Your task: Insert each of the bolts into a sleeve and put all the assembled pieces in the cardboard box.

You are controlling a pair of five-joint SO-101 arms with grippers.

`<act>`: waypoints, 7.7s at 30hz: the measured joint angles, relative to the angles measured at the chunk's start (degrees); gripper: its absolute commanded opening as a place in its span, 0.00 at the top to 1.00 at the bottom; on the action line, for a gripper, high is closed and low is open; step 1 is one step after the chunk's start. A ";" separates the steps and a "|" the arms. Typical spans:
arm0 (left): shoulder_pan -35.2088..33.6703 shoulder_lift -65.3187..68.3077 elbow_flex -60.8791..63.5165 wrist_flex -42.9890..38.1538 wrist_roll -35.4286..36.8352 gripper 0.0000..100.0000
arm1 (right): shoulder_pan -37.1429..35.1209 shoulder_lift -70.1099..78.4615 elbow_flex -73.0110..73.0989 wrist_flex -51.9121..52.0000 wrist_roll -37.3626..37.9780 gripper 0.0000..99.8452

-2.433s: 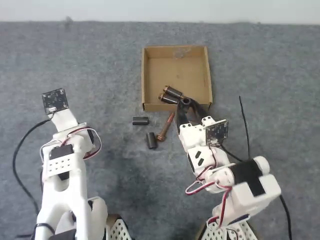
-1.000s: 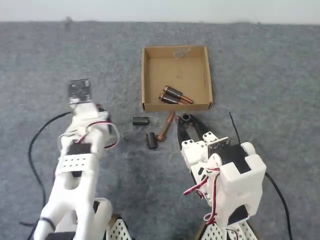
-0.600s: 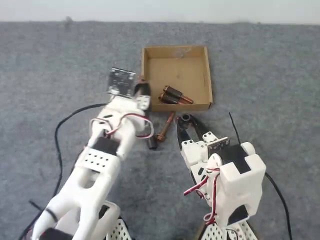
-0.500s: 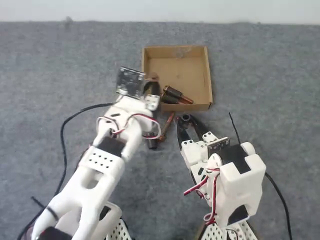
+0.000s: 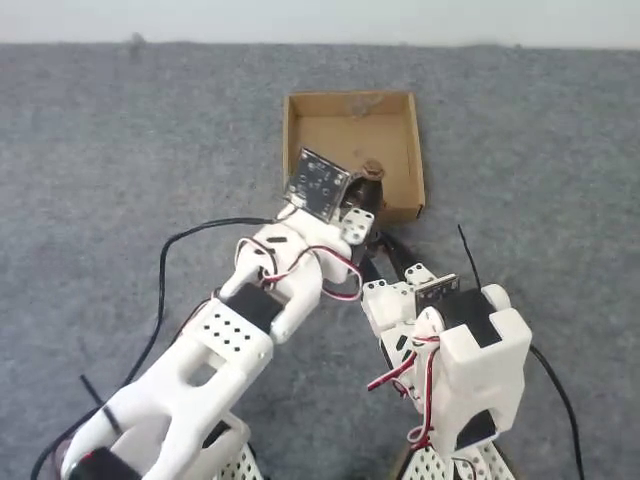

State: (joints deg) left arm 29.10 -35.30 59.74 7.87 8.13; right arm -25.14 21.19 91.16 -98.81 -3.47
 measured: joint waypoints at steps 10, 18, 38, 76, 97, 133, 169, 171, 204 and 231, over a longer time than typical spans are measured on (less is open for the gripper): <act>1.41 0.00 0.00 0.00 9.67 0.99 | 0.00 0.00 0.00 0.00 0.00 0.99; 1.41 0.00 0.00 0.00 10.64 0.99 | 0.09 0.00 0.00 0.00 0.00 0.99; 0.79 0.00 7.56 -10.02 10.64 0.99 | 0.09 0.00 0.00 0.00 0.00 0.99; 3.43 -0.35 15.65 -10.46 5.36 0.99 | -0.09 0.00 0.00 0.00 0.18 0.99; 5.63 -0.35 18.81 -10.46 5.19 0.98 | 0.97 0.09 0.00 0.00 0.18 0.99; -14.15 -42.11 25.58 13.36 5.19 0.99 | 2.02 0.09 0.00 0.00 0.26 0.99; -46.15 -67.52 37.80 51.52 -3.96 0.98 | 11.78 0.09 -9.93 0.00 0.53 0.99; -46.15 -67.52 37.80 51.52 -3.96 0.98 | 11.78 0.09 -12.22 0.00 2.29 0.99; -46.15 -67.52 37.80 51.52 -4.22 0.98 | 11.25 -20.84 -62.68 104.35 14.24 0.99; -46.15 -67.52 37.80 51.52 -7.47 0.98 | 5.27 20.75 -123.43 156.57 31.82 0.99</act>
State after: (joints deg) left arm -17.05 -102.81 97.54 59.38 0.66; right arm -19.87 41.93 -32.26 57.76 28.35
